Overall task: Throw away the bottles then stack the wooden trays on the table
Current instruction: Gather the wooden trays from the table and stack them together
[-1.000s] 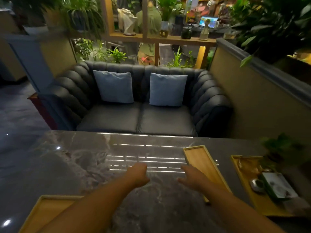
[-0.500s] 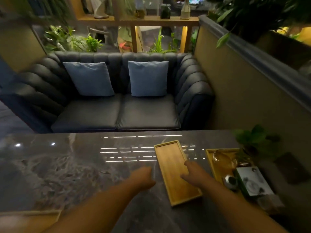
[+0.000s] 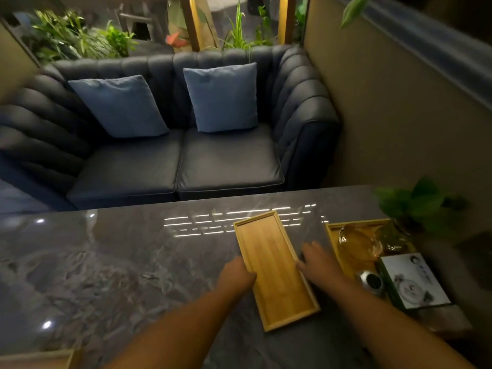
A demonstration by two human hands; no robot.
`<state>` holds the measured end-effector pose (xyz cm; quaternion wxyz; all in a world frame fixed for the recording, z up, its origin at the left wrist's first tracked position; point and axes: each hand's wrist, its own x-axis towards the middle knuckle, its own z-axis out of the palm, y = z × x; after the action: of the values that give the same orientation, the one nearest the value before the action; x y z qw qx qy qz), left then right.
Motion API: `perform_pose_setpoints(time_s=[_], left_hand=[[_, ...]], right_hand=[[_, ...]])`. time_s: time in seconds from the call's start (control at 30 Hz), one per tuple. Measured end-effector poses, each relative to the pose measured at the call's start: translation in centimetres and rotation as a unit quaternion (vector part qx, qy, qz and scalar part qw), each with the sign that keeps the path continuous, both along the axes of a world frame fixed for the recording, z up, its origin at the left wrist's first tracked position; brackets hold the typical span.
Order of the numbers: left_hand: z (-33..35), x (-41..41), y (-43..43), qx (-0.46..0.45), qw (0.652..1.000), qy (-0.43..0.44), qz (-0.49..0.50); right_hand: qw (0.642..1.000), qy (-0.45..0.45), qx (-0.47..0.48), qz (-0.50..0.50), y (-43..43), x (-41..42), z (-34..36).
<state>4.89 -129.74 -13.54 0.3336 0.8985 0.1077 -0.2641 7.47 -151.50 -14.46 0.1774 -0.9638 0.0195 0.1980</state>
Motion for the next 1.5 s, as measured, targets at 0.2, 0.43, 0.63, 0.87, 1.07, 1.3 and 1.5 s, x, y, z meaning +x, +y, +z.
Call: perform_pose_setpoints(time_s=[0.2, 0.43, 0.63, 0.87, 1.07, 1.3, 1.5], left_hand=[[-1.5, 0.2, -0.1, 0.007, 0.999, 0.035, 0.030], [-2.9, 0.3, -0.1, 0.037, 0.999, 0.023, -0.009], [-2.7, 0.0, 0.6, 0.026, 0.999, 0.019, -0.007], [-0.4, -0.2, 2.0, -0.050, 0.998, 0.026, 0.034], [2.7, -0.4, 2.9, -0.111, 0.990, 0.023, 0.088], [7.7, 0.6, 4.3, -0.169, 0.978, -0.005, 0.120], [12.6, 0.3, 6.2, -0.261, 0.961, -0.020, 0.093]], right_hand=[[1.000, 0.006, -0.010, 0.005, 0.5, 0.4, -2.0], [1.000, -0.005, -0.011, -0.008, 1.1, 0.7, -3.0], [0.999, -0.002, -0.024, -0.025, 2.2, -0.4, -3.1], [0.999, -0.009, -0.025, -0.047, 3.3, -1.5, -0.8], [0.997, -0.040, 0.023, -0.062, 3.1, -3.3, 2.8], [0.992, -0.089, 0.067, -0.066, 3.9, -3.0, 9.0], [0.982, -0.154, 0.098, -0.052, 4.6, -4.0, 14.3]])
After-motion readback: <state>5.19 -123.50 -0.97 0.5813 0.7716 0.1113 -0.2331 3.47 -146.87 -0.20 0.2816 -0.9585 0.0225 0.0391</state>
